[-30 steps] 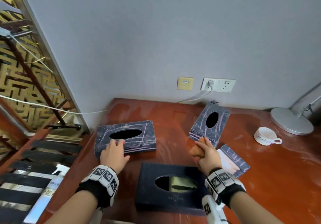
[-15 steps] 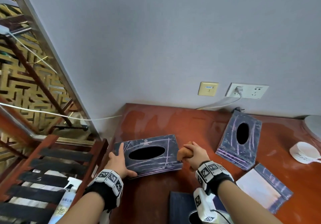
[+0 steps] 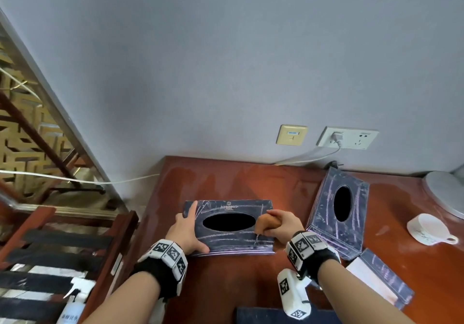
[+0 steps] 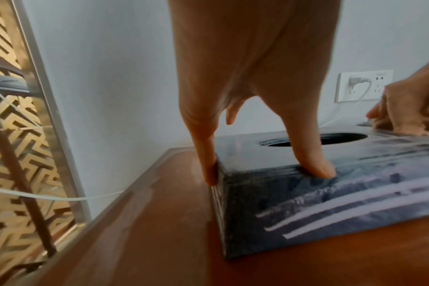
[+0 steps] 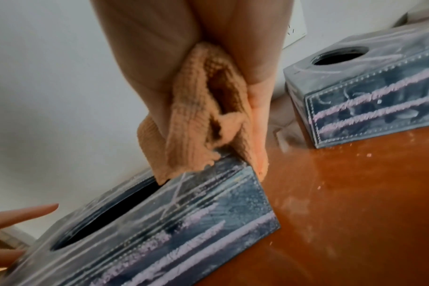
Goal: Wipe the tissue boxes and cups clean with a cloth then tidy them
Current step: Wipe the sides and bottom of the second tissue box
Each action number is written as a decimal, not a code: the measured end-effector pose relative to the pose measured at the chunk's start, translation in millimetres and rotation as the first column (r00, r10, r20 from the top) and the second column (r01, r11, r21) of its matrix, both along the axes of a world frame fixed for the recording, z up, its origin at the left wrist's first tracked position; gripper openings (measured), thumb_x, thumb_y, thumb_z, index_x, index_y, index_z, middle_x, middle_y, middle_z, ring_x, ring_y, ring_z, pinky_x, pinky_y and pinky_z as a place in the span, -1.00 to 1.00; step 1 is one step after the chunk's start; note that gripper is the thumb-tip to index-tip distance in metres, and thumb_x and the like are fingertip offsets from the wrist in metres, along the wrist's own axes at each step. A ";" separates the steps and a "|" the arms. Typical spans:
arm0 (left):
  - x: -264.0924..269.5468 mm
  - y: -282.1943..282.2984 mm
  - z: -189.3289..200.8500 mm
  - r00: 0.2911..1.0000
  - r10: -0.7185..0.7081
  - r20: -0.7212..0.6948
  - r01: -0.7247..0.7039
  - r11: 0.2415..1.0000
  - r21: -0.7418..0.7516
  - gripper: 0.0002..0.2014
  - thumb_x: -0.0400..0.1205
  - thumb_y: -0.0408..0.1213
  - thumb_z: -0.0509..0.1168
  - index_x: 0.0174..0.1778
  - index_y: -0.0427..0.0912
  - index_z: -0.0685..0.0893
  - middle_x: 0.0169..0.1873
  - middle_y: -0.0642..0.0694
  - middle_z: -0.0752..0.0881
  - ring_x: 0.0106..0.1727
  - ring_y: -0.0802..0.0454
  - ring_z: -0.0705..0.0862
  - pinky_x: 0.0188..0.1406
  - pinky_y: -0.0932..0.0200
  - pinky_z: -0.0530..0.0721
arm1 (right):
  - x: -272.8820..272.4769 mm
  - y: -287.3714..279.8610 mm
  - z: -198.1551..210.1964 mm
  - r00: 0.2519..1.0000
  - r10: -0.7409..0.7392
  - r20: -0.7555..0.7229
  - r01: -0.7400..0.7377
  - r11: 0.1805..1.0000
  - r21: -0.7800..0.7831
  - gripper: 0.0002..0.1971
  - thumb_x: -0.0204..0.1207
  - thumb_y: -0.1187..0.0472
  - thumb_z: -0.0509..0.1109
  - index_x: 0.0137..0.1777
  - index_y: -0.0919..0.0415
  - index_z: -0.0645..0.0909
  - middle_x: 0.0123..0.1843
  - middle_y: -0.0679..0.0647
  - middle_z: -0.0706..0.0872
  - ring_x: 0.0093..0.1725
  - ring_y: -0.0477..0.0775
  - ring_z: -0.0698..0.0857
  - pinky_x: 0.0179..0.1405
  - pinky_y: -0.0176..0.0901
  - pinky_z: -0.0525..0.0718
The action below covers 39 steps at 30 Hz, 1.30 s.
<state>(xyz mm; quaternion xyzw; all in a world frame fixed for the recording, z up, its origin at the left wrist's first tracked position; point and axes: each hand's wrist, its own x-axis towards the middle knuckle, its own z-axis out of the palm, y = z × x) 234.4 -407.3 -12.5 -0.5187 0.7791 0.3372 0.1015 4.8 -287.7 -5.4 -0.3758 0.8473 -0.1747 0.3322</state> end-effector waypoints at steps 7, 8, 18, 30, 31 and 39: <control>-34.0 -19.6 3.8 0.996 -0.045 0.080 0.041 0.998 0.054 0.28 0.34 -0.08 0.60 0.63 0.03 -0.35 0.58 -0.36 0.05 0.45 -0.29 0.46 0.34 -0.03 0.56 | -28.6 -27.7 15.7 0.992 0.007 -0.126 0.001 0.998 0.061 -0.41 0.41 0.38 0.31 0.46 0.03 0.43 0.38 0.16 0.60 0.35 0.18 0.57 0.32 -0.11 0.53; -34.5 -25.5 5.4 0.994 -0.055 0.098 0.049 0.997 0.064 0.29 0.34 -0.03 0.59 0.62 0.04 -0.38 0.57 -0.36 0.08 0.46 -0.29 0.45 0.37 -0.09 0.54 | -28.2 -38.1 23.7 0.987 0.036 -0.160 -0.025 0.997 0.073 -0.37 0.45 0.36 0.28 0.54 0.03 0.31 0.41 0.18 0.56 0.37 0.21 0.56 0.32 -0.10 0.52; -7.5 -72.6 10.7 0.996 0.073 -0.048 -0.082 0.968 -0.238 -0.16 0.60 -0.11 0.33 0.66 -0.10 -0.07 0.56 -0.19 0.27 0.49 -0.12 0.42 0.40 -0.01 0.46 | 48.2 -132.6 33.4 0.749 0.528 -0.401 -0.546 0.834 0.077 -0.50 0.48 0.42 0.17 0.42 0.13 0.33 0.50 0.06 0.44 0.46 0.07 0.46 0.60 0.25 -0.07; -13.9 -63.0 -9.6 0.937 0.069 -0.344 -0.163 0.954 -0.252 -0.45 0.63 -0.47 0.10 0.56 -0.02 0.31 0.51 0.02 0.43 0.44 0.00 0.49 0.38 0.13 0.45 | 88.3 -135.7 -19.2 0.615 0.759 -0.214 -0.745 0.648 0.157 0.04 0.44 -0.22 0.34 0.64 0.23 -0.25 0.69 0.09 -0.17 0.67 0.12 -0.17 0.63 0.17 -0.17; -18.7 -61.3 -10.4 0.931 0.072 -0.359 -0.179 0.945 -0.273 -0.48 0.65 -0.44 0.09 0.55 -0.02 0.33 0.50 0.03 0.45 0.42 0.00 0.52 0.36 0.11 0.49 | 83.6 -136.2 -15.2 0.675 0.728 -0.121 -0.724 0.685 0.080 0.06 0.42 -0.21 0.38 0.64 0.21 -0.26 0.69 0.10 -0.14 0.67 0.11 -0.14 0.64 0.13 -0.14; -55.6 -53.9 -23.3 0.915 -0.404 0.015 0.381 0.851 -0.361 -0.50 0.76 0.03 -0.16 0.65 0.09 0.07 0.67 0.04 0.04 0.68 0.12 -0.08 0.64 0.04 0.00 | -25.5 -90.8 10.0 0.863 0.505 -0.021 -0.502 0.862 0.073 0.05 0.36 -0.19 0.47 0.65 0.02 -0.17 0.68 -0.04 -0.22 0.66 -0.05 -0.17 0.62 -0.09 -0.12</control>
